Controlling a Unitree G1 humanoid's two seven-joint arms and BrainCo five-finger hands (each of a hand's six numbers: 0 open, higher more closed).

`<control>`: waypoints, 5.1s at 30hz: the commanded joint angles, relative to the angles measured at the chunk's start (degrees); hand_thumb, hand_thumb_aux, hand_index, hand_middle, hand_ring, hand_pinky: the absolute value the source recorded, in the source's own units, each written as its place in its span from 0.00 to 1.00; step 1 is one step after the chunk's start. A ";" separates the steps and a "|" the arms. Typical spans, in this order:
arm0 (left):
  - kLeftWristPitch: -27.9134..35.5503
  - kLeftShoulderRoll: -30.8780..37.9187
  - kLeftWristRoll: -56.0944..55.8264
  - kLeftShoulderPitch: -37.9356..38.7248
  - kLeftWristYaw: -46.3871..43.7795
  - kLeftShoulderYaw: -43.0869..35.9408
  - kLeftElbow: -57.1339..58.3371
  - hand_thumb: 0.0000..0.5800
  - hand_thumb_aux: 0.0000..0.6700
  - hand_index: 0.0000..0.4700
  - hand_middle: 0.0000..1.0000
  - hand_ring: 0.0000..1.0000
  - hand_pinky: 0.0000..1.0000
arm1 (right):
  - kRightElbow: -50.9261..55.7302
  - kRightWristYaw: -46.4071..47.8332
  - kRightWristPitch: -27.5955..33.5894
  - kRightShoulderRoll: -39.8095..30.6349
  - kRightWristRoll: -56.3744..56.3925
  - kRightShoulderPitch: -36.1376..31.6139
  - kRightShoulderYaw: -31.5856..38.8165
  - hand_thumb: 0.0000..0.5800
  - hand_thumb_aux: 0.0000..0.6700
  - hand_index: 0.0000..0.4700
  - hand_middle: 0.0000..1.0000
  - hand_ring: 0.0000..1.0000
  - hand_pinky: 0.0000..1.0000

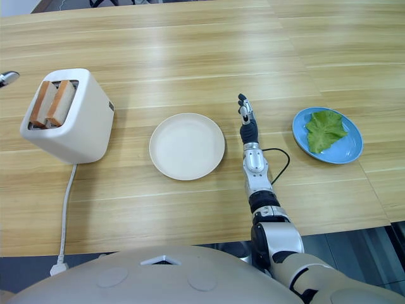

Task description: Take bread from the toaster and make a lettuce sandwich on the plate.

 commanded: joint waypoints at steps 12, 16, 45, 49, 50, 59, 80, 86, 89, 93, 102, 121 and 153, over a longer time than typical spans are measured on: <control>1.63 -0.34 4.37 -4.55 1.87 -12.83 17.18 0.00 0.00 0.00 0.00 0.00 0.00 | -2.48 -0.14 1.54 -0.13 0.05 1.80 0.08 0.00 0.00 0.00 0.00 0.00 0.00; 1.41 -0.66 4.17 -5.66 2.57 -15.10 18.67 0.00 0.00 0.00 0.00 0.00 0.00 | -2.49 -0.21 1.63 -0.23 0.04 1.87 0.02 0.00 0.00 0.00 0.00 0.00 0.00; 3.26 -1.02 5.86 -4.32 1.04 -18.78 11.53 0.77 0.52 0.51 0.00 0.00 0.00 | -2.89 -1.14 2.27 -0.34 0.18 2.99 -0.22 0.00 0.00 0.00 0.00 0.00 0.00; 2.08 -1.44 4.56 -4.59 0.28 -18.74 12.15 1.00 1.00 0.98 0.89 0.89 0.89 | -3.30 -1.28 2.33 -0.42 0.16 3.32 -0.27 0.00 0.00 0.00 0.00 0.00 0.00; 1.92 -1.52 4.28 -4.46 0.29 -18.59 12.09 1.00 1.00 0.98 1.00 1.00 1.00 | -3.35 -1.30 2.35 -0.42 0.15 3.35 -0.26 0.00 0.00 0.00 0.00 0.00 0.00; 0.72 -1.81 3.00 -4.40 0.83 -18.38 10.86 1.00 1.00 0.98 1.00 1.00 1.00 | -3.44 -1.38 2.53 -0.48 0.15 3.62 -0.26 0.00 0.00 0.00 0.00 0.00 0.00; -10.04 -9.77 -44.12 -9.08 -11.22 10.96 -3.55 1.00 1.00 0.98 1.00 1.00 1.00 | -2.36 -1.73 3.03 -0.27 -0.04 3.46 -0.05 0.00 0.00 0.00 0.00 0.00 0.00; -9.06 -13.98 -52.31 -9.61 -12.22 14.06 -12.54 1.00 1.00 0.98 1.00 1.00 1.00 | -2.44 -1.83 3.24 -0.27 -0.12 3.44 0.02 0.00 0.00 0.00 0.00 0.00 0.00; -6.13 -18.01 -55.67 -8.74 -13.18 10.41 -17.43 1.00 1.00 0.98 1.00 1.00 1.00 | -2.49 -2.00 3.35 -0.30 -0.16 3.45 0.02 0.00 0.00 0.00 0.00 0.00 0.00; -2.06 -26.37 -57.08 -7.34 -15.83 -1.80 -21.49 1.00 1.00 0.98 1.00 1.00 1.00 | -2.32 -2.01 3.58 -0.33 -0.10 3.20 0.01 0.00 0.00 0.00 0.00 0.00 0.00; -8.13 -38.60 -44.08 -9.14 -23.08 -25.91 -3.85 1.00 1.00 0.98 1.00 1.00 1.00 | -2.04 -2.27 4.05 -0.65 0.13 2.84 -0.39 0.00 0.00 0.00 0.00 0.00 0.00; -18.52 -39.55 -22.47 -24.77 -25.42 -40.87 32.42 1.00 1.00 0.98 1.00 1.00 1.00 | -3.75 -2.40 4.79 -0.96 0.17 3.87 -0.49 0.00 0.00 0.00 0.00 0.00 0.00; -15.91 -44.53 -29.07 0.37 -4.68 -31.58 0.07 0.00 0.00 0.00 0.00 0.00 0.00 | -43.86 -3.97 13.93 -23.19 -20.80 10.86 -6.62 0.00 0.00 0.00 0.00 0.00 0.00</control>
